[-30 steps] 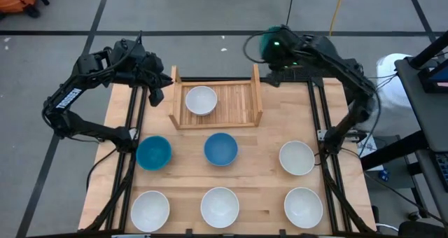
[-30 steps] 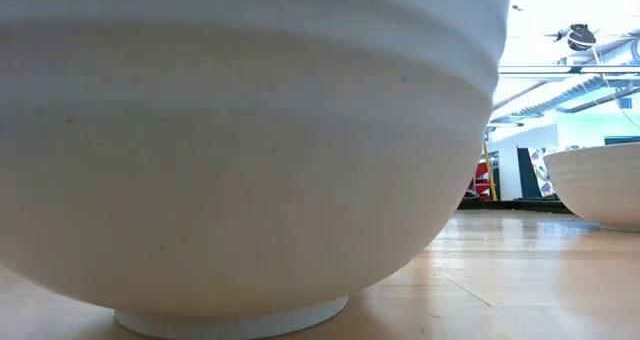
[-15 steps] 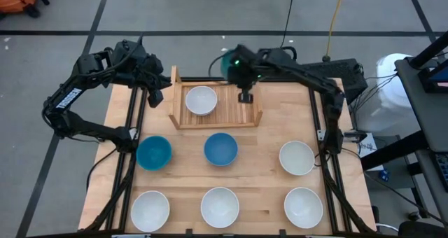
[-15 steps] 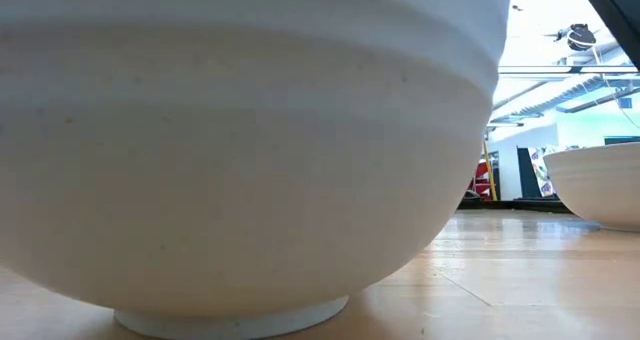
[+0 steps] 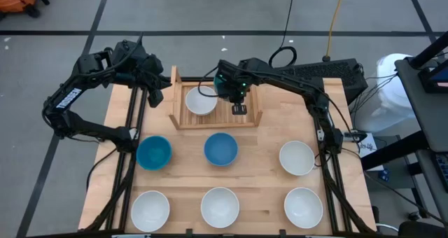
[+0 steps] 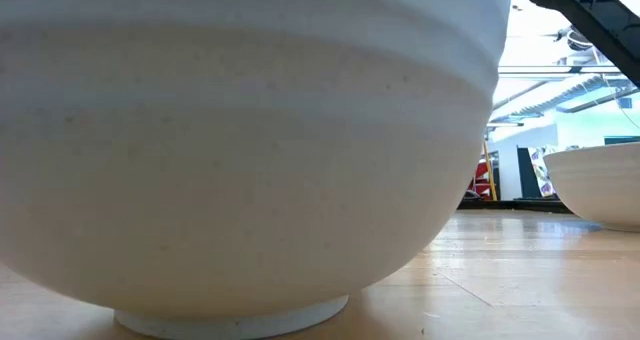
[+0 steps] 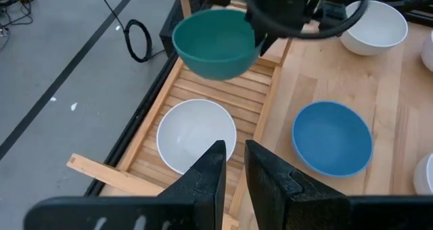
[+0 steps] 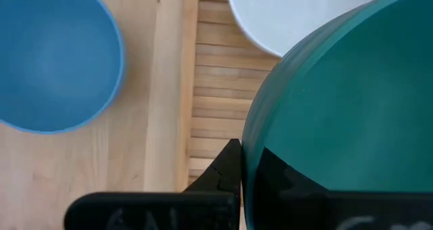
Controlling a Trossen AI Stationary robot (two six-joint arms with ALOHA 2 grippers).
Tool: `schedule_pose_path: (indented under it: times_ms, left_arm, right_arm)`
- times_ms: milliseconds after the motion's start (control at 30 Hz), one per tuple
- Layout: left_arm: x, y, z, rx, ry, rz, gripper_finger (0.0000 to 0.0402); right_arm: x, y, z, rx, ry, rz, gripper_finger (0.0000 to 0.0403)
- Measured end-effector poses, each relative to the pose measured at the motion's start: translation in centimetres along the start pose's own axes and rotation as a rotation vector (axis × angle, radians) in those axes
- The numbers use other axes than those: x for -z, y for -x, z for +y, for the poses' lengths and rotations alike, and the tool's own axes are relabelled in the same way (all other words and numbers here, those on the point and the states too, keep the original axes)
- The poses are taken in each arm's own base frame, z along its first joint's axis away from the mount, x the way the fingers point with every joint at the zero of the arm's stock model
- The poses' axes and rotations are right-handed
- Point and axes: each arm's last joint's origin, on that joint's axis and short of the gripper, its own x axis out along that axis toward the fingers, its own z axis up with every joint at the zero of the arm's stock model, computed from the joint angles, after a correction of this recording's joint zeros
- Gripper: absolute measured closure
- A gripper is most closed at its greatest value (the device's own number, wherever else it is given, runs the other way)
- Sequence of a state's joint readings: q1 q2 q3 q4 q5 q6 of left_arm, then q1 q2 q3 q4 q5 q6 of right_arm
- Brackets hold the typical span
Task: Place and stack bowls onto a shelf
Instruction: Put the green bowl on the shelf
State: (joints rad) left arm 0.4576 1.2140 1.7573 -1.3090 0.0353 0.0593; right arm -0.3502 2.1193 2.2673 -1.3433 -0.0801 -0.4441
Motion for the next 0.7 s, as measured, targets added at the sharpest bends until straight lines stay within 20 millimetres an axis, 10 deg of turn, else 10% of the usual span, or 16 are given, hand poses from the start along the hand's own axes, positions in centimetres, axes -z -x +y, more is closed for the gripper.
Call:
schedule_pose_path:
  times_ms: [700]
  left_arm:
    - [0.1, 0.0, 0.0, 0.001, 0.024, 0.005, 0.0339]
  right_arm:
    - [1.6, -7.3, -4.7, -0.153, -0.104, 0.112, 0.0403]
